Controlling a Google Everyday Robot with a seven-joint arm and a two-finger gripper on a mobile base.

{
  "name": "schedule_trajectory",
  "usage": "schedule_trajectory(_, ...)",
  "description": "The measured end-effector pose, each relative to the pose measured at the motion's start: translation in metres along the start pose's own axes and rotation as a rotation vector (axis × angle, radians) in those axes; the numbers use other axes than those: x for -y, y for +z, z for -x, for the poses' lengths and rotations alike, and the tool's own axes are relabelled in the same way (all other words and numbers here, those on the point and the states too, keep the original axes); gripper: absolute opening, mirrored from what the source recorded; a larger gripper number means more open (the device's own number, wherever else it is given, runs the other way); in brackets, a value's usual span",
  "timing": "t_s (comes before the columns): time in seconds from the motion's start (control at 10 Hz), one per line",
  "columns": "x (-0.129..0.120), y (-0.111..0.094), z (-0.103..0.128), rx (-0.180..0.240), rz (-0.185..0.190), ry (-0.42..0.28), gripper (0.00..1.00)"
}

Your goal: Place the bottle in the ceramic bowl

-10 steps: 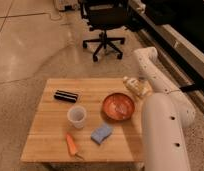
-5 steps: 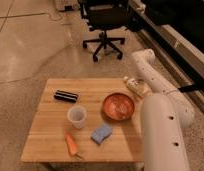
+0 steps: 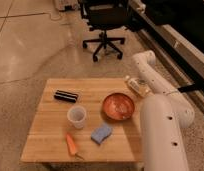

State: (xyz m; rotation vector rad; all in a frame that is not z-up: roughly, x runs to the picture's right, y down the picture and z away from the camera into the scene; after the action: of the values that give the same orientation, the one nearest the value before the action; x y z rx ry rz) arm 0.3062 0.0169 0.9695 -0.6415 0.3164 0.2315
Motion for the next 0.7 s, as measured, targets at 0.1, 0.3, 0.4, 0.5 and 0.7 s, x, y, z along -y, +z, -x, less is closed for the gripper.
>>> schedule_trajectory(0.1, 0.000, 0.002, -0.001, -0.004, 0.002, 0.004, 0.65)
schedule_trajectory(0.3, -0.002, 0.006, -0.004, -0.012, 0.009, 0.011, 0.65)
schedule_trajectory(0.4, -0.002, 0.009, -0.006, -0.019, 0.013, 0.016, 0.65)
schedule_trajectory(0.5, -0.003, 0.011, -0.007, -0.027, 0.017, 0.020, 0.65)
schedule_trajectory(0.7, -0.004, 0.016, -0.010, -0.052, 0.027, 0.030, 0.63)
